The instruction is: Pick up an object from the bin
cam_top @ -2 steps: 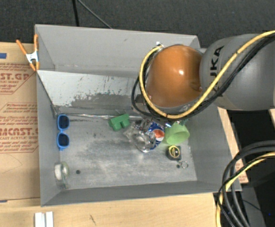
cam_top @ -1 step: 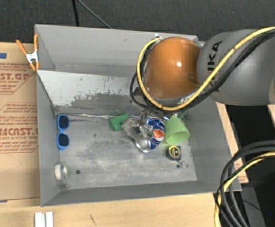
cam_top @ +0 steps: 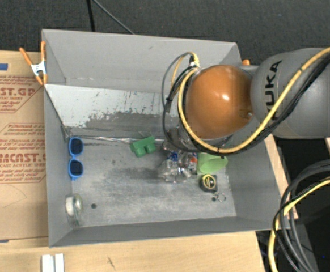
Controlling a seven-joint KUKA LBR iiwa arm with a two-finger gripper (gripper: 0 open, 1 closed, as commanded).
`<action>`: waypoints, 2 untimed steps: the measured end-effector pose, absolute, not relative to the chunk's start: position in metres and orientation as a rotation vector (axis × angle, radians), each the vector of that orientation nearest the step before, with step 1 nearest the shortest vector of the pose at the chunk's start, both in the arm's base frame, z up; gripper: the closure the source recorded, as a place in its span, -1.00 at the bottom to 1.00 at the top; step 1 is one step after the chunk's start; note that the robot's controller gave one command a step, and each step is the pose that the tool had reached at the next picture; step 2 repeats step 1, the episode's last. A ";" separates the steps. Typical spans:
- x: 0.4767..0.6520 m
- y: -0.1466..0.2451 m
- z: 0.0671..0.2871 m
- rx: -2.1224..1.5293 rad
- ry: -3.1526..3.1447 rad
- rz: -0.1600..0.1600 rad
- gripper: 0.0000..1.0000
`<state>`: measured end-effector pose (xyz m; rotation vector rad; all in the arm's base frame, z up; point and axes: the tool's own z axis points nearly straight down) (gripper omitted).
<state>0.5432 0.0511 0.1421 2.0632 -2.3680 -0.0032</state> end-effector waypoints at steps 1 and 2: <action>0.585 0.063 0.209 2.072 -2.375 0.006 1.00; 0.585 0.063 0.209 2.072 -2.375 0.006 1.00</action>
Offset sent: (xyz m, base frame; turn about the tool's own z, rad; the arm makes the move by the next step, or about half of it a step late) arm 0.0393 0.0094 0.0629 -0.0035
